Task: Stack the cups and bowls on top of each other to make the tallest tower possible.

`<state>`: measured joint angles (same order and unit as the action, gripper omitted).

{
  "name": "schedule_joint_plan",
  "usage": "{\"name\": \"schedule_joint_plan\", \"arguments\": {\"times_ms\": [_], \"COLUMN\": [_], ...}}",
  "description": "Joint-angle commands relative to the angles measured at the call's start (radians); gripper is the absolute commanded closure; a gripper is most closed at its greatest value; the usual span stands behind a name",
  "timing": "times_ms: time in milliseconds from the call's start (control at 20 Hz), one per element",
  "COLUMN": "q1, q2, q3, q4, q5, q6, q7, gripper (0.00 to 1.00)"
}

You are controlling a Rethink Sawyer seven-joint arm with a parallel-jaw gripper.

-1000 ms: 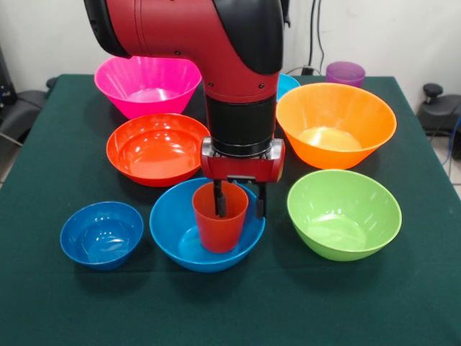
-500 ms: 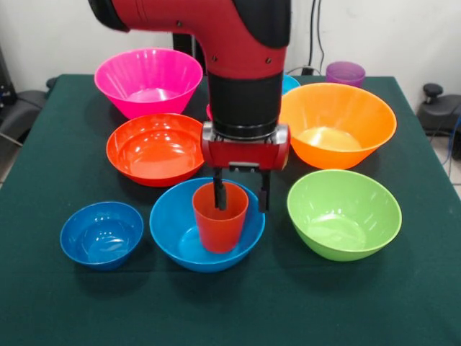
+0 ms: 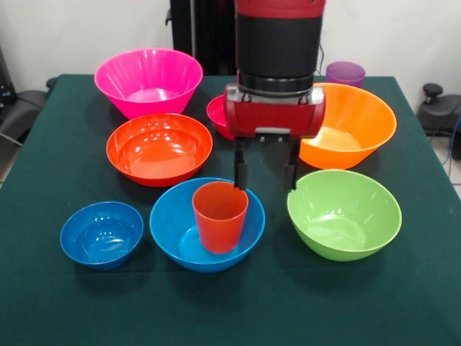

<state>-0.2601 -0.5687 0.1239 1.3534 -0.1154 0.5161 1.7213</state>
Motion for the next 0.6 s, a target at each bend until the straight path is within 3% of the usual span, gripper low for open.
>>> {"name": "schedule_joint_plan", "arguments": {"times_ms": [50,600], "q1": [0.05,0.084], "q2": [-0.019,-0.036], "q3": [-0.009,-0.036], "q4": [0.057,0.147], "q5": [0.003,0.018], "q6": [0.089,0.009], "q7": [0.129,0.165], "gripper": [0.0,0.0]}}
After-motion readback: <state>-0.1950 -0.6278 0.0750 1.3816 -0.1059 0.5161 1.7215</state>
